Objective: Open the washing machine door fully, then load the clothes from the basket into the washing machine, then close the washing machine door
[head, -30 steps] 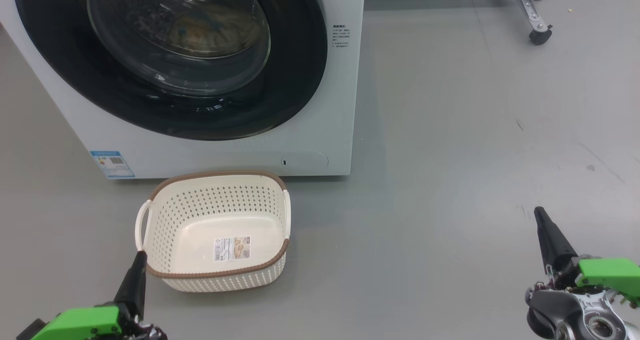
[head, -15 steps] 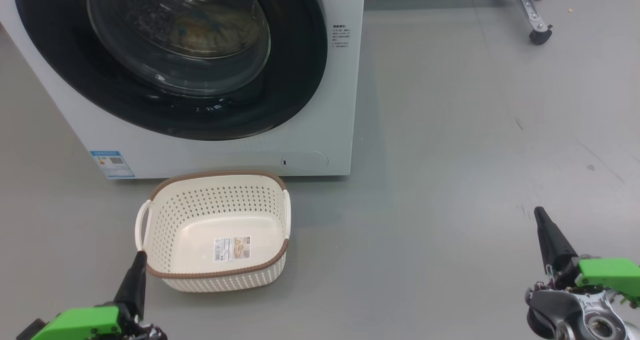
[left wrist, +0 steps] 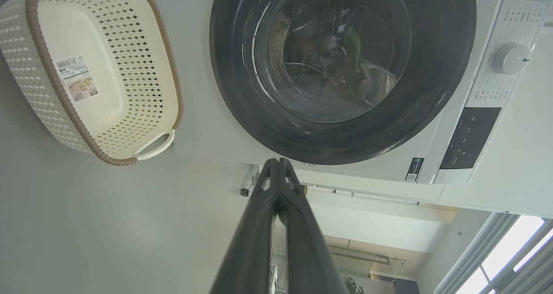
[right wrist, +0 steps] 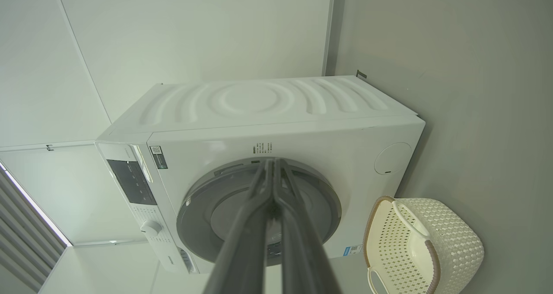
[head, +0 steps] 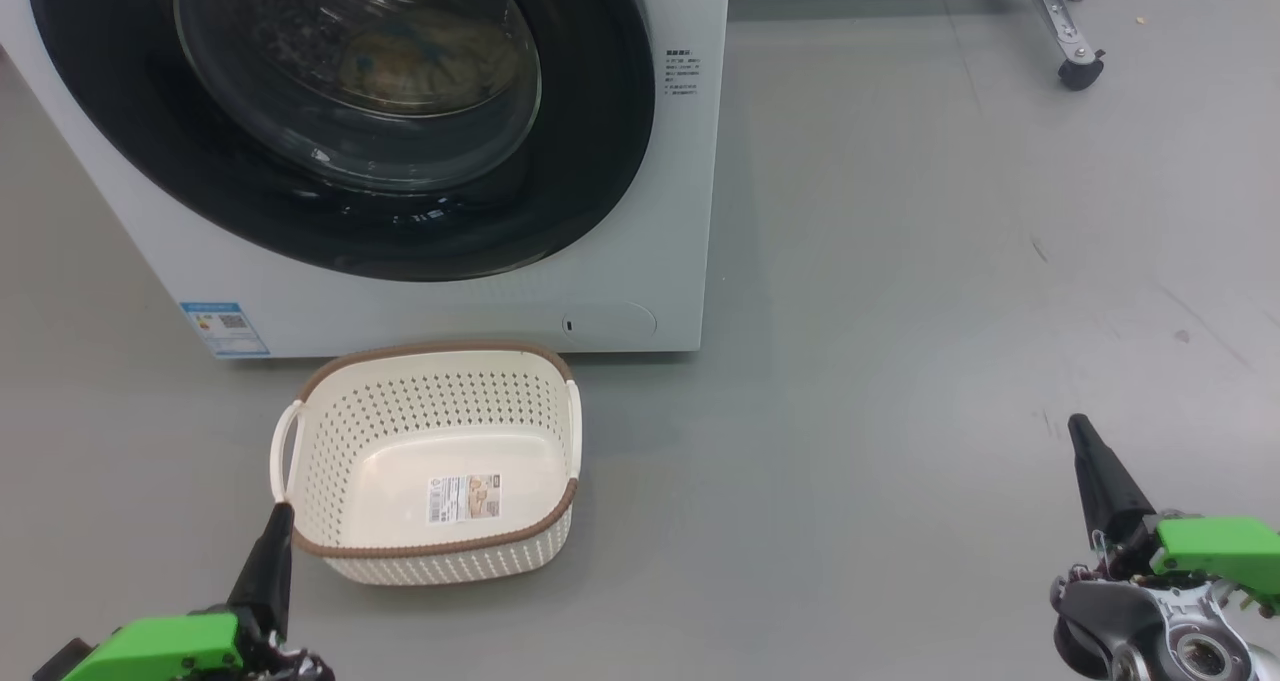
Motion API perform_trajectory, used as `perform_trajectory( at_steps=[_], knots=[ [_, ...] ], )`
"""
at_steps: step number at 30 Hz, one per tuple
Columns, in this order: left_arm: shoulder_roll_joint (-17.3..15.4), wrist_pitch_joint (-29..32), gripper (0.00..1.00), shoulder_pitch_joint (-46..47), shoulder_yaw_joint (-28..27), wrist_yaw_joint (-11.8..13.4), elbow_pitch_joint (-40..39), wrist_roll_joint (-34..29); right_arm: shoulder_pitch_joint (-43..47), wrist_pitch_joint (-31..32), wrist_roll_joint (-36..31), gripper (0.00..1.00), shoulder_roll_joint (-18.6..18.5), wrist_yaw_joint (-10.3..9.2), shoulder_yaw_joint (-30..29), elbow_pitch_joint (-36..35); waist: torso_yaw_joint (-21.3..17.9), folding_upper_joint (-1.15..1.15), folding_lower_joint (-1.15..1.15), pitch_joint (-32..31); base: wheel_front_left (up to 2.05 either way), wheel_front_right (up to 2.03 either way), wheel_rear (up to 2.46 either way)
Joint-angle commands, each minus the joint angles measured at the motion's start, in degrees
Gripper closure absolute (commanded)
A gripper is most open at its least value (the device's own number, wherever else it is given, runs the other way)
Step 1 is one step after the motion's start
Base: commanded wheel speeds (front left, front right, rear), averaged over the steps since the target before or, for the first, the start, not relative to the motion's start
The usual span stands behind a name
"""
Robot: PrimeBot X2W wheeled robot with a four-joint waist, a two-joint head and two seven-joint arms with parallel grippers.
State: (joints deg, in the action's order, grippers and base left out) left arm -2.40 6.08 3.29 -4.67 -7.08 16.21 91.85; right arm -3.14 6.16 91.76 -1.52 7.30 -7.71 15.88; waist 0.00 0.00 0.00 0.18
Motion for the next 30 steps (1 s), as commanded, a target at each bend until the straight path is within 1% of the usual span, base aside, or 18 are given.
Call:
perform_trajectory(
  at_steps=[1,30],
  knots=[
    [-0.48,0.42,1.0,2.9,-1.86,-0.41,-2.15,0.3,-3.04,0.33,0.41,1.0,-1.36,0.19,1.19,-1.86,0.0,0.0,0.0,0.0,0.0,0.0,0.0],
    [-0.48,0.41,1.0,2.9,-1.85,-0.41,-2.16,0.31,-3.04,0.32,0.41,1.0,-1.36,0.19,1.19,-1.86,0.0,0.0,0.0,0.0,0.0,0.0,0.0]
  ],
)
